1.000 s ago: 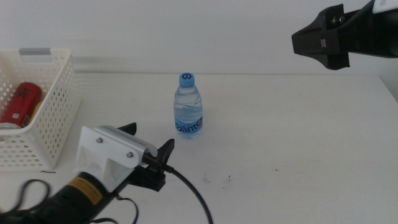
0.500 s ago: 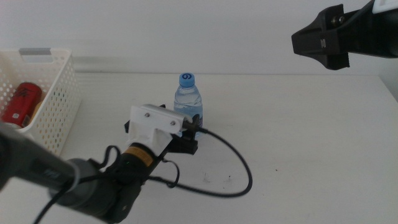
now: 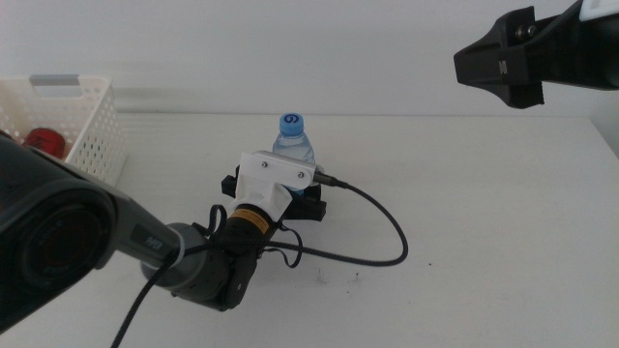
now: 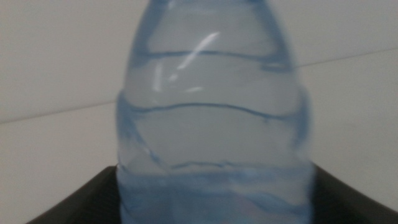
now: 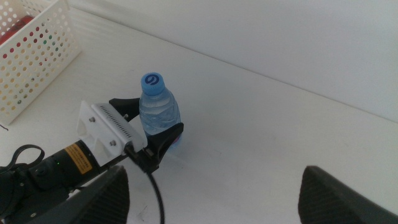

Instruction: Use arms to grab the bottles and put them into the dustbin to the left of the table.

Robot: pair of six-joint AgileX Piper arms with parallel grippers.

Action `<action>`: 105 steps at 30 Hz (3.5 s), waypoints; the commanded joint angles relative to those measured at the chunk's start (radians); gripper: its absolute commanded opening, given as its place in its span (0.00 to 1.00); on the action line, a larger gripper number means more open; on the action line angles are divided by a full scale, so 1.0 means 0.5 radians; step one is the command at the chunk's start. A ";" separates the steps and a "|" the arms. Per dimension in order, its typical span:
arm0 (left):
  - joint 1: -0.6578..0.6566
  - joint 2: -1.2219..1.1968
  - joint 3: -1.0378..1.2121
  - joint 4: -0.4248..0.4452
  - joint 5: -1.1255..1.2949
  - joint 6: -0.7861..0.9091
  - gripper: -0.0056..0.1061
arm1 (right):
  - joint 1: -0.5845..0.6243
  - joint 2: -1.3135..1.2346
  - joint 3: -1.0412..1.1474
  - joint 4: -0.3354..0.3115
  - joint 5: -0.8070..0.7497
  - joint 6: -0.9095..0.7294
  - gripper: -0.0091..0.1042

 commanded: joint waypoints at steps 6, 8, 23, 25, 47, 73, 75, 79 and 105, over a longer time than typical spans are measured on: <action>-0.006 0.096 -0.171 -0.143 0.081 0.043 0.89 | -0.001 -0.007 -0.014 -0.020 -0.025 -0.007 0.84; 0.003 0.121 -0.202 -0.126 0.122 0.043 0.89 | -0.001 -0.007 -0.014 -0.020 -0.029 -0.007 0.84; 0.011 -0.518 -0.142 -0.158 1.225 0.094 0.15 | -0.001 -0.007 -0.014 -0.020 -0.059 -0.007 0.84; 0.011 -0.722 -0.142 -0.201 1.437 0.090 0.08 | -0.001 -0.007 -0.014 -0.020 -0.059 -0.007 0.84; 1.064 -1.023 -1.536 0.186 4.484 0.400 0.04 | -0.001 -0.007 -0.014 -0.020 -0.059 -0.007 0.84; 1.743 -0.352 -1.627 0.091 4.270 0.669 0.21 | -0.001 -0.007 -0.014 -0.020 -0.059 -0.007 0.84; 1.743 -0.348 -1.627 0.091 4.255 0.669 0.36 | -0.001 -0.007 -0.014 -0.020 -0.059 -0.007 0.84; 1.743 -0.353 -1.627 0.095 4.211 0.664 0.74 | -0.001 -0.007 -0.014 -0.020 -0.059 -0.007 0.84; 0.362 -1.637 -1.302 0.372 3.776 0.245 0.89 | -0.001 -0.007 -0.014 -0.020 -0.059 -0.007 0.84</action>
